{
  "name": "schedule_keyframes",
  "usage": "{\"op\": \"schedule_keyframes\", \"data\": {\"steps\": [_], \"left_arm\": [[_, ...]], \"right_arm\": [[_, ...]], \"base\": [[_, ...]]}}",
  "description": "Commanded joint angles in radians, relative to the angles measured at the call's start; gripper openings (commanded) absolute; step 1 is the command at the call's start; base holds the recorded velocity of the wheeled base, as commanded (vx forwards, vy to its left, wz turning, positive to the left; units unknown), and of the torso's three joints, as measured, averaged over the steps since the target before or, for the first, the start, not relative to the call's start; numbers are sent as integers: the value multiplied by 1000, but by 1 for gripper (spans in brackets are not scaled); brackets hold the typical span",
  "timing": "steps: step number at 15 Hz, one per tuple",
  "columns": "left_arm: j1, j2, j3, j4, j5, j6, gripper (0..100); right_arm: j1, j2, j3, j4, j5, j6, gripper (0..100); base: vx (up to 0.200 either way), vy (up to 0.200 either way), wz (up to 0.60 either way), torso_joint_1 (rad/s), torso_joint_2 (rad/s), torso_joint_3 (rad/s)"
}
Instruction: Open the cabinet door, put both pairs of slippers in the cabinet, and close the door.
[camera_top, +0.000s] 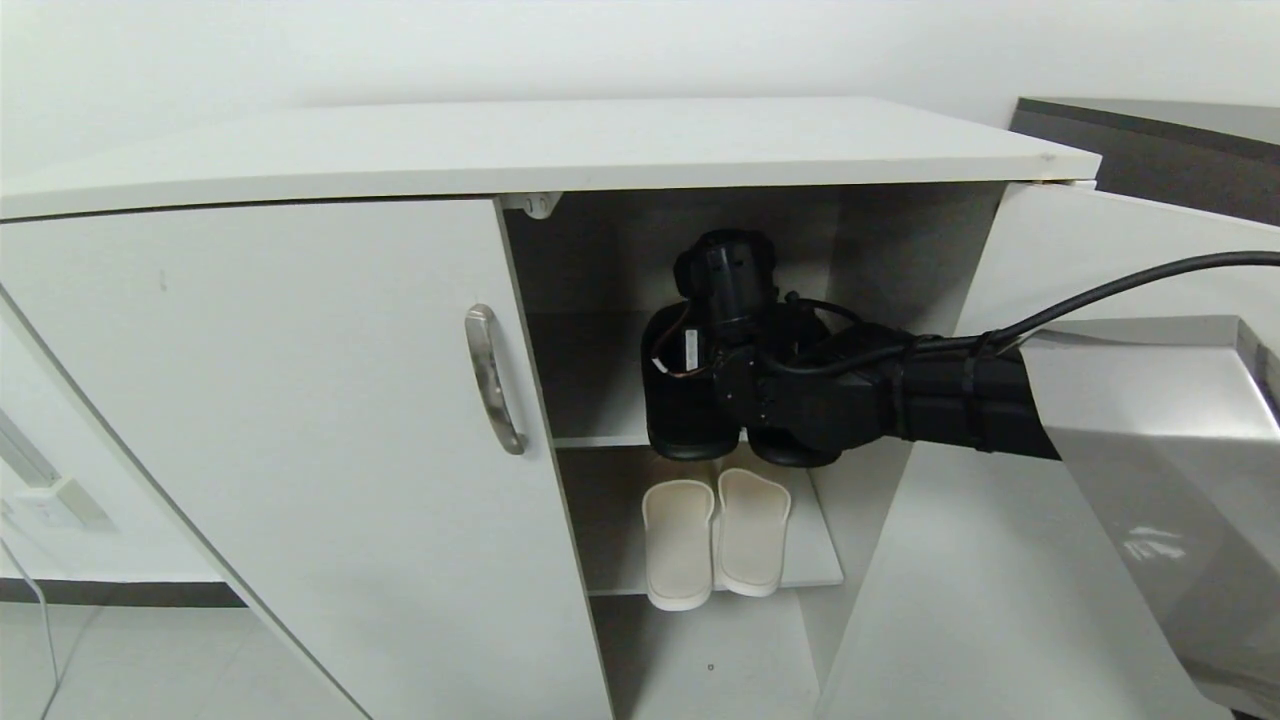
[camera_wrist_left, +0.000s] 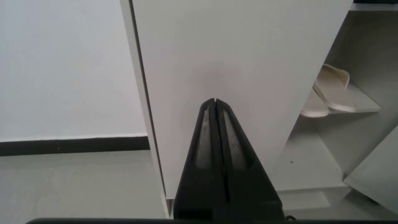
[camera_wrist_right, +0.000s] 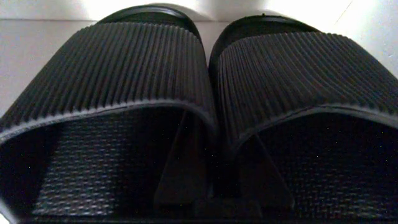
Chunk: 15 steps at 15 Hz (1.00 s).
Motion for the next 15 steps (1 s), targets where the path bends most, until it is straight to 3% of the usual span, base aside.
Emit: {"op": "schedule_keyframes", "data": {"steps": [1, 7, 11, 12, 15], "left_arm": [[0, 1, 0, 0, 0, 0, 0], [0, 1, 0, 0, -1, -2, 0], [0, 1, 0, 0, -1, 0, 0], [0, 1, 0, 0, -1, 0, 0], [0, 1, 0, 0, -1, 0, 0]], "right_arm": [[7, 1, 5, 3, -3, 2, 100], [61, -102, 144, -8, -46, 5, 100], [95, -225, 313, -56, -48, 6, 100], [122, -312, 425, -89, -48, 8, 100], [175, -447, 580, -109, -45, 8, 100]], "base": [[0, 0, 0, 0, 0, 0], [0, 0, 0, 0, 0, 0], [0, 0, 0, 0, 0, 0], [0, 0, 0, 0, 0, 0], [0, 0, 0, 0, 0, 0]]}}
